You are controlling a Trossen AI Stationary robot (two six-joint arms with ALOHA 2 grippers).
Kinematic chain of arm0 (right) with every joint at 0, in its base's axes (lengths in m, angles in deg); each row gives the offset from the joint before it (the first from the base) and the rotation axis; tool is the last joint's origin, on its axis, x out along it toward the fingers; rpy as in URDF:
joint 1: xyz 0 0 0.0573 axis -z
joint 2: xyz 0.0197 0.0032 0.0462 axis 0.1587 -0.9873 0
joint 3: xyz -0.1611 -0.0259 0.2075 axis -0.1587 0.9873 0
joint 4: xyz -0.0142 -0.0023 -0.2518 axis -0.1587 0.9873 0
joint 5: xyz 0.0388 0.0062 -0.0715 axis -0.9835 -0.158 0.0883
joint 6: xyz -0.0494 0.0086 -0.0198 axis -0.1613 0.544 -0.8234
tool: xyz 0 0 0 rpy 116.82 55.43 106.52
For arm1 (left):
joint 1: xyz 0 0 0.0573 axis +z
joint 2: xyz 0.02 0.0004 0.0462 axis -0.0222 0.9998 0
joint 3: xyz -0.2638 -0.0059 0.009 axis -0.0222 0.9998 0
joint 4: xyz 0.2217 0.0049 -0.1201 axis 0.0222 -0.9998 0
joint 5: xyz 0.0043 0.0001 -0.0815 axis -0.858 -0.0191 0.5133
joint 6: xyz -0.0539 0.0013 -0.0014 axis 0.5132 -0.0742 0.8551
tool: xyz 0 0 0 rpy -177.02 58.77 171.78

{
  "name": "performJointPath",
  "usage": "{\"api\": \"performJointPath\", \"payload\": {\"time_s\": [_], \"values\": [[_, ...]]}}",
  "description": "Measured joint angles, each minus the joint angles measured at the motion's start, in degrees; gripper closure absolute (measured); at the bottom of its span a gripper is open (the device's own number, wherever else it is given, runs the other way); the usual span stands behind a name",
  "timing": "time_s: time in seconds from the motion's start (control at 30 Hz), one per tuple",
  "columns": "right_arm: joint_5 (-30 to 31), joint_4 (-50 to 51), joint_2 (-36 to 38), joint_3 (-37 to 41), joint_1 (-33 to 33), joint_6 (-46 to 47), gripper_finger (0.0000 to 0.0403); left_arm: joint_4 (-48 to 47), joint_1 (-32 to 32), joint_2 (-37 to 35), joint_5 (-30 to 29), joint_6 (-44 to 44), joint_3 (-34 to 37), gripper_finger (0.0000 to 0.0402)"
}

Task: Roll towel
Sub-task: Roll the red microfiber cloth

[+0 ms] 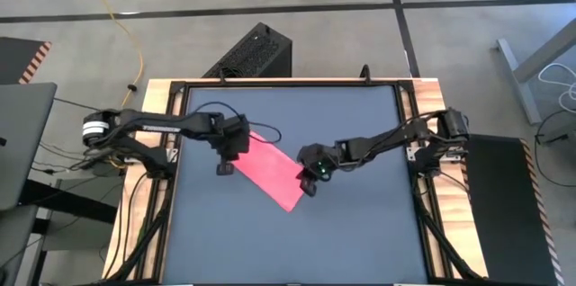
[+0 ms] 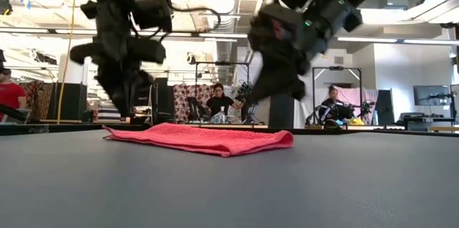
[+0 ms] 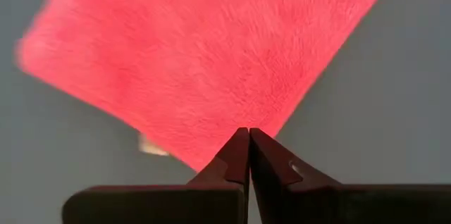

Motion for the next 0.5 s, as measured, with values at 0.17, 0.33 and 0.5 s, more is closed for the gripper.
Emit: {"api": "performJointPath", "payload": {"time_s": [0.17, 0.33, 0.5], "values": [[2.83, 0.76, -0.78, 0.24, 2.14, -4.75, 0.0385, 13.93, 2.86, -3.32, 0.07, 2.22, 2.01, 0.0401], [3.17, 0.69, -0.83, 3.45, 3.7, -6.02, 0.0385, 23.66, 6.66, 1.99, 0.24, 6.37, 3.66, 0.0401], [0.27, -4.14, -0.81, 6.8, 4.1, -6.31, 0.0385, 26.63, 8.84, 9.41, 1.78, 6.94, 3.75, 0.0401]]}}
